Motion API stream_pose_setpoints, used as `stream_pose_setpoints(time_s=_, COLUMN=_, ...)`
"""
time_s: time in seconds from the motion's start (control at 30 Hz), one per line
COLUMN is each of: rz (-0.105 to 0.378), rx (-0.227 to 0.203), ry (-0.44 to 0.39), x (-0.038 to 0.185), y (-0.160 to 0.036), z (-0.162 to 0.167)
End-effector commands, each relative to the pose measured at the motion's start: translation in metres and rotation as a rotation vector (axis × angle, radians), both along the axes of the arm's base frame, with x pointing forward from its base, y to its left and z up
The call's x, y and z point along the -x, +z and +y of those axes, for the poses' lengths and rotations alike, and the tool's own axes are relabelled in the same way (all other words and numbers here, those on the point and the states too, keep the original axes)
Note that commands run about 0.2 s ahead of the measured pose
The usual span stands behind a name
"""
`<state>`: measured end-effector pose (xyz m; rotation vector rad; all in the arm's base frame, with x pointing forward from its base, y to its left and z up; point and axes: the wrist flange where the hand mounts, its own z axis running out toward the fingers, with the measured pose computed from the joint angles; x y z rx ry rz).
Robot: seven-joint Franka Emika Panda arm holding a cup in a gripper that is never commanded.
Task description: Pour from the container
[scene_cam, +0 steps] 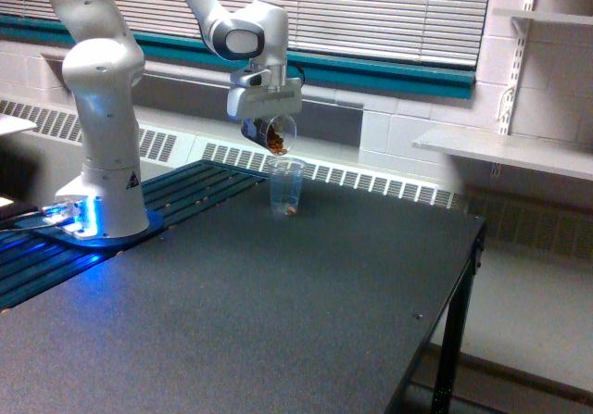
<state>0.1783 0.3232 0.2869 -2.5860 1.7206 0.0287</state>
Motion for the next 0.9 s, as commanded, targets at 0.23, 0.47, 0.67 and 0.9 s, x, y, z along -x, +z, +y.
stream_pose_setpoints(time_s=0.23, rz=0.016, rx=-0.015, ry=0.044, x=-0.003, y=-0.0042, z=-0.005)
stream_pose_setpoints(time_s=0.47, rz=0.025, rx=-0.018, ry=0.066, x=-0.0055, y=-0.0039, z=-0.0064)
stream_pose_setpoints(time_s=0.67, rz=0.036, rx=-0.018, ry=0.088, x=-0.0066, y=-0.0046, z=-0.008)
stream_pose_setpoints(time_s=0.9, rz=0.043, rx=-0.02, ry=0.11, x=-0.0076, y=-0.004, z=-0.0089)
